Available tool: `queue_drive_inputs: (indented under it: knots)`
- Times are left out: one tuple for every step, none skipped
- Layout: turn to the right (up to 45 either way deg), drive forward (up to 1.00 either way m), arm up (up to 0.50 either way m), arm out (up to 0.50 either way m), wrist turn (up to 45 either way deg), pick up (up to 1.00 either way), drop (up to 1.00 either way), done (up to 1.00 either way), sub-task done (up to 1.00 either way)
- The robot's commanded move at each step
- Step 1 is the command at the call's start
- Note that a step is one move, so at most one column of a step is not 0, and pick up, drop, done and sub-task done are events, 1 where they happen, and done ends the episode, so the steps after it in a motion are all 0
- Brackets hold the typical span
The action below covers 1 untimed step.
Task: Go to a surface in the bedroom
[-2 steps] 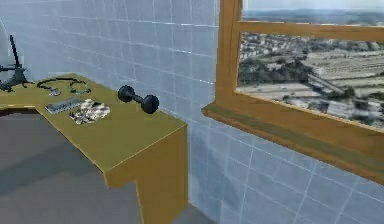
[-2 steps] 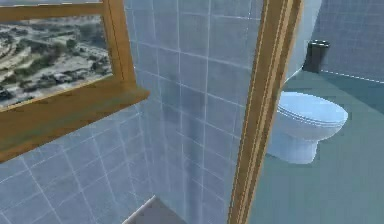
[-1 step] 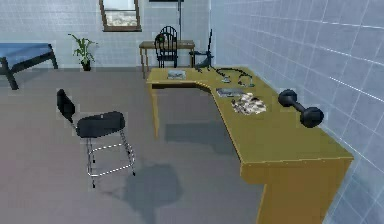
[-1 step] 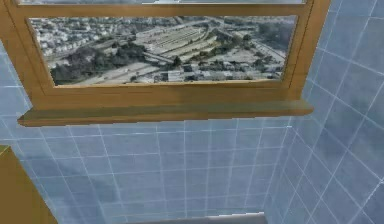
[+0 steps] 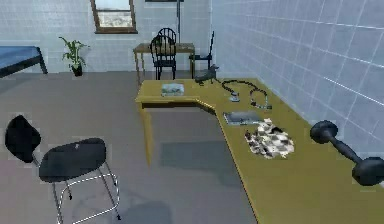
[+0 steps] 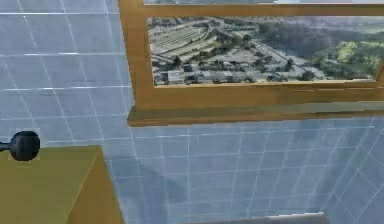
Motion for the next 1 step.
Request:
queue_drive_inputs:
  knots:
    - [-39.0,0.00,0.00,0.00,0.0,0.00,0.00,0.00,0.00]
